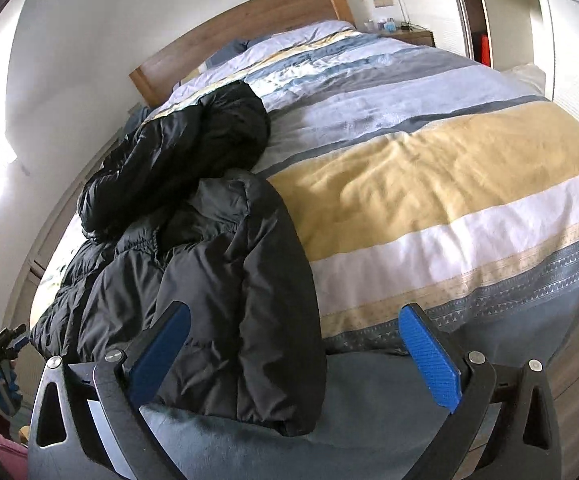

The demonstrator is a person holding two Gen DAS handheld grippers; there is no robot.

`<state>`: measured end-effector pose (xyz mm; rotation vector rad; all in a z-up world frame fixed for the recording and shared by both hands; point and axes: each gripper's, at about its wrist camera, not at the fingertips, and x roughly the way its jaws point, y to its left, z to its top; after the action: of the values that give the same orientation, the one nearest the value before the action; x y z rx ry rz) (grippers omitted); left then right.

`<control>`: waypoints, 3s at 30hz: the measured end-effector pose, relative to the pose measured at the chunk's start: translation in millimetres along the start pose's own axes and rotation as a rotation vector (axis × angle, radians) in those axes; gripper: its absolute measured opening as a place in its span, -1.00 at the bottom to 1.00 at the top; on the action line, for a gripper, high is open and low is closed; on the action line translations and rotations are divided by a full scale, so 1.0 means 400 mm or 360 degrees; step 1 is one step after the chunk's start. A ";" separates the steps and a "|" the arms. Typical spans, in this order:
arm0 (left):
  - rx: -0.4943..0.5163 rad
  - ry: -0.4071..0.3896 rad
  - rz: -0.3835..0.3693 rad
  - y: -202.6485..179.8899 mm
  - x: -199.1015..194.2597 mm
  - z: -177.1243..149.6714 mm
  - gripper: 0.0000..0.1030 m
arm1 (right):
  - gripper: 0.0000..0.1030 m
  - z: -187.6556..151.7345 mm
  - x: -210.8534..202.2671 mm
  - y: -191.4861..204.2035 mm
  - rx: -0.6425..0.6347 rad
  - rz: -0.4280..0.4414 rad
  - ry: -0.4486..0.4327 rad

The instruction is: Fold large clothes

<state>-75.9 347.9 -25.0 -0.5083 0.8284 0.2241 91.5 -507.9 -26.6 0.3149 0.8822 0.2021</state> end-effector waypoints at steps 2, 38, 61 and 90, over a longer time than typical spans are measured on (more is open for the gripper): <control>-0.0042 -0.0008 -0.0018 0.022 -0.009 0.003 0.30 | 0.99 0.004 -0.005 0.003 -0.0002 0.0017 -0.0003; -0.0393 0.0590 -0.0882 -0.026 0.298 -0.083 0.36 | 0.99 -0.028 0.274 0.025 0.0203 0.0326 0.0598; -0.0385 0.0482 -0.0831 -0.122 0.238 -0.121 -0.46 | 0.00 -0.069 0.222 0.042 0.0230 0.0561 0.0572; -0.0515 0.0101 -0.1404 -0.324 0.051 0.297 -0.81 | -0.68 0.302 0.080 0.111 0.0458 0.1117 -0.0079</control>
<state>63.7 297.5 71.2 -1.1381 0.5634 -0.4822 204.0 -479.4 37.6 0.8924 0.7227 0.7155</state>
